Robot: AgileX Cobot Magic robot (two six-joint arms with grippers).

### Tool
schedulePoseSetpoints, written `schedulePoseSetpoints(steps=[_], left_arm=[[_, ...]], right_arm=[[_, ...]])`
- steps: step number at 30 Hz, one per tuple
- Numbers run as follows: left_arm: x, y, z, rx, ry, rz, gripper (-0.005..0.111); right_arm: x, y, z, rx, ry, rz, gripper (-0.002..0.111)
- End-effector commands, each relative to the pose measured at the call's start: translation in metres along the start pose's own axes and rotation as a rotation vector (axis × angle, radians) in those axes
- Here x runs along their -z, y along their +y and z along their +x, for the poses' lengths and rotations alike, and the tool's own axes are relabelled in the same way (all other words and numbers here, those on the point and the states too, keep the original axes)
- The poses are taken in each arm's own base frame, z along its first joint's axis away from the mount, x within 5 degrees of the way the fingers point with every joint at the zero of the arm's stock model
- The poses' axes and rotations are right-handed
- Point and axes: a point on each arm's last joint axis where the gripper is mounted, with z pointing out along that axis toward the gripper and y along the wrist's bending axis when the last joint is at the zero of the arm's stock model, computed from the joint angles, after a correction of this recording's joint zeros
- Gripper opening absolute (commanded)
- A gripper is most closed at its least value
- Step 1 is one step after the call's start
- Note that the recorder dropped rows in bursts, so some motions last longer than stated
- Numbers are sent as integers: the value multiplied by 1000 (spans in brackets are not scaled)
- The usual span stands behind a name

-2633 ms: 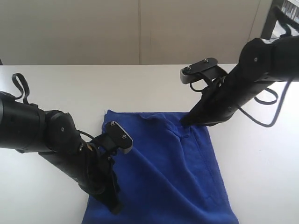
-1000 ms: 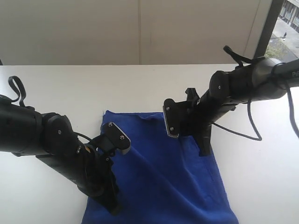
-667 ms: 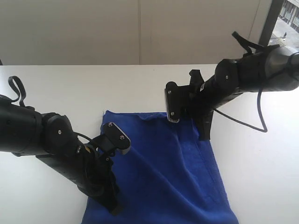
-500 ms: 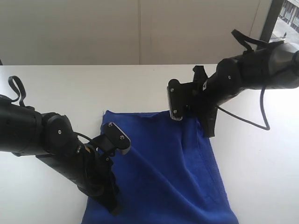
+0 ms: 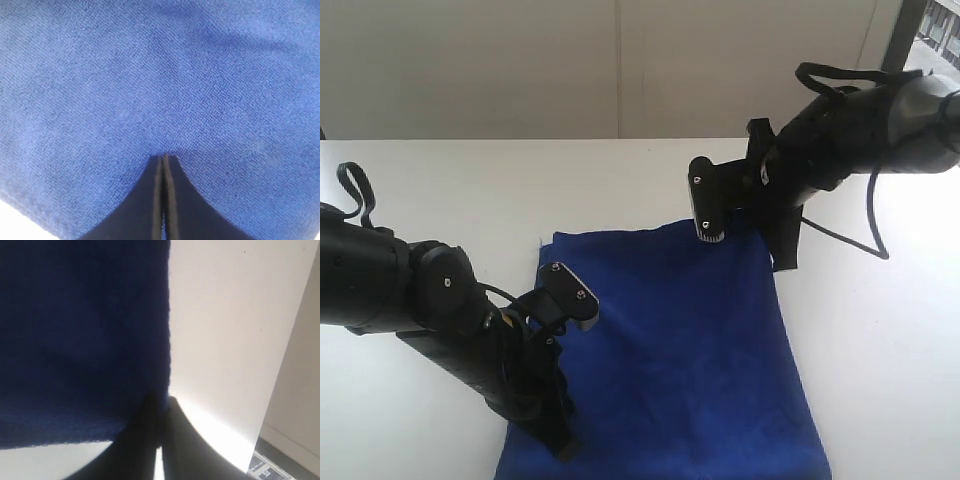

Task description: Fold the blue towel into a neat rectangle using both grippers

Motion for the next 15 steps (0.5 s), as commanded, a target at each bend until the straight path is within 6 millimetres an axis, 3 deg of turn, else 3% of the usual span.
schedulePoseSetpoints(steps=[1,15], left_arm=[[-5,-7,14,3,96,64,0],[-5,-9,15,3,109,76,0]], right_arm=[[-8,1,1,14,30,-28,0],[-45,16,-7,-26,-10,-44,0]])
